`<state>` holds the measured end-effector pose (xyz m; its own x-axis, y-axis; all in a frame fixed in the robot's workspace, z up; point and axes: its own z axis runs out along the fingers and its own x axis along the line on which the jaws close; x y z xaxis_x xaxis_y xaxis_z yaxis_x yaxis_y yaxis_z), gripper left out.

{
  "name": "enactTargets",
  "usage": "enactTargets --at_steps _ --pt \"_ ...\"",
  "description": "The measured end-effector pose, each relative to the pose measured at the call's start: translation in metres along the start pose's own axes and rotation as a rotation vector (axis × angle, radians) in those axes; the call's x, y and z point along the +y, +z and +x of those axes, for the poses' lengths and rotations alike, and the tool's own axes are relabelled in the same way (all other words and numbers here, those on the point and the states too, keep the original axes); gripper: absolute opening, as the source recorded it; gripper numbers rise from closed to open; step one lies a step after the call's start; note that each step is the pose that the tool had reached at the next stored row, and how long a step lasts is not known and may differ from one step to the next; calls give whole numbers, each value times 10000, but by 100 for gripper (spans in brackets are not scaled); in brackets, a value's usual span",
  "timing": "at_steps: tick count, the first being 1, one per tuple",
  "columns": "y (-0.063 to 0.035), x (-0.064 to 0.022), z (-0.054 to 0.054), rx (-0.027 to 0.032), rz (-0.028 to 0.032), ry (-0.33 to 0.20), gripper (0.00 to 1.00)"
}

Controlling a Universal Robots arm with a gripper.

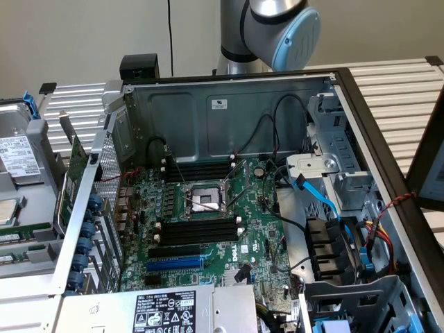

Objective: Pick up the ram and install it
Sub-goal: 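Pick up the ram and move it above insertion slot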

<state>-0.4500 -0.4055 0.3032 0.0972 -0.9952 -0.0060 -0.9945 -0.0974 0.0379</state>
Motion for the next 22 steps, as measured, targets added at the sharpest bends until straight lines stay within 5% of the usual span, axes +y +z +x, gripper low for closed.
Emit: enactTargets --at_steps 22 --pt "400 -22 -66 30 -4 -441 41"
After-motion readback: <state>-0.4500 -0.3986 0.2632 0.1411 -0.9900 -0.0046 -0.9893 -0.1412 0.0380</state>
